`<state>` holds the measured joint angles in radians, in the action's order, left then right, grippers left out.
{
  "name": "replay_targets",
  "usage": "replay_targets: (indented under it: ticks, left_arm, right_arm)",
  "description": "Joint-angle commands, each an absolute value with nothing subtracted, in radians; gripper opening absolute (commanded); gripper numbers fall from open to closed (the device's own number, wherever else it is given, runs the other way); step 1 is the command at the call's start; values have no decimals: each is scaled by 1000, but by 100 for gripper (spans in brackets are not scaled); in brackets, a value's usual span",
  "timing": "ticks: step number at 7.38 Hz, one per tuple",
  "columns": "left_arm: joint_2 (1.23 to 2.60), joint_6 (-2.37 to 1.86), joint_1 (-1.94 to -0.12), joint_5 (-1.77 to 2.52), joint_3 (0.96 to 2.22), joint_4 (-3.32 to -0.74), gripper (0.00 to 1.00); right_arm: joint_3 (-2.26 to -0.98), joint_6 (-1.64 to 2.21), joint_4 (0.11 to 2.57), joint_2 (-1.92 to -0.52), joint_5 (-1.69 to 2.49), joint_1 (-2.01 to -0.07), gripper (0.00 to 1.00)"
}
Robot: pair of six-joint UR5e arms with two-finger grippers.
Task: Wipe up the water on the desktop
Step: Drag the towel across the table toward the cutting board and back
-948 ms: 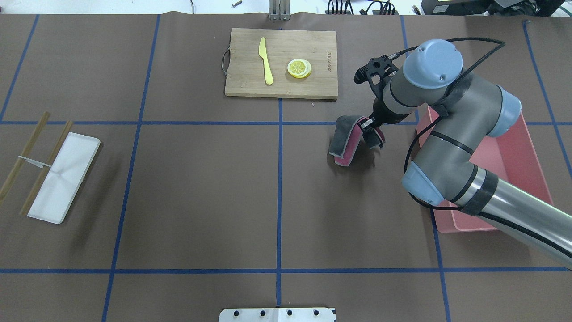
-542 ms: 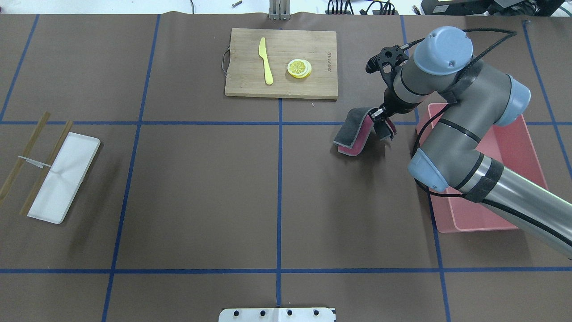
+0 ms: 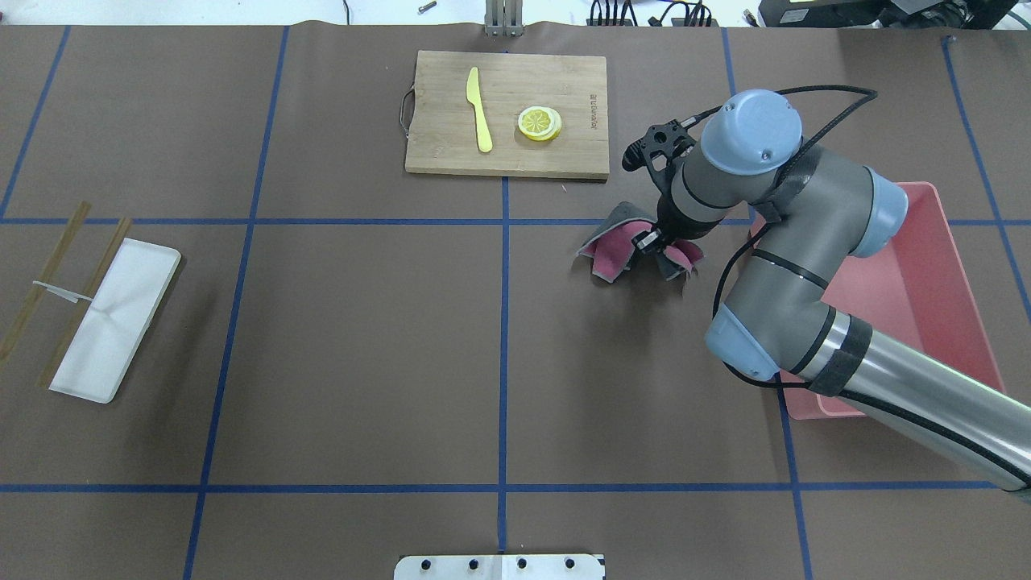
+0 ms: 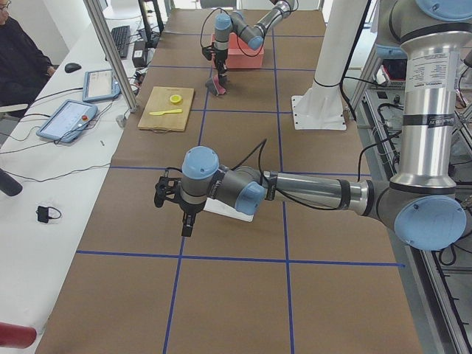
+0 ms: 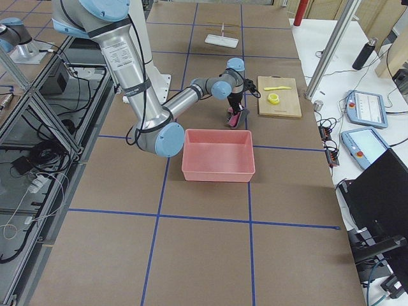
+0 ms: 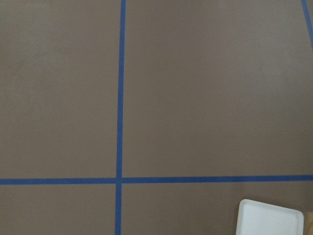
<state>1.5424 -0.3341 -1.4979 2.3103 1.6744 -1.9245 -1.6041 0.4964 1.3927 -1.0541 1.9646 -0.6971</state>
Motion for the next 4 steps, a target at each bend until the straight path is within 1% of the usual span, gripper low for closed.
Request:
replay_targets:
  ticks: [1, 3, 4]
  left_arm:
    - [1549, -285, -1522, 2309, 1622, -1925, 98]
    - [1551, -282, -1528, 2309, 1618, -1925, 98]
    - [1552, -282, -1528, 2307, 1617, -1925, 98]
  right_arm:
    - [-1685, 502, 1410, -1077, 1968, -625, 0]
    - [-1828, 518, 1585, -1081, 1967, -556, 0]
    - [-1874, 546, 1612, -1098, 1968, -525, 0]
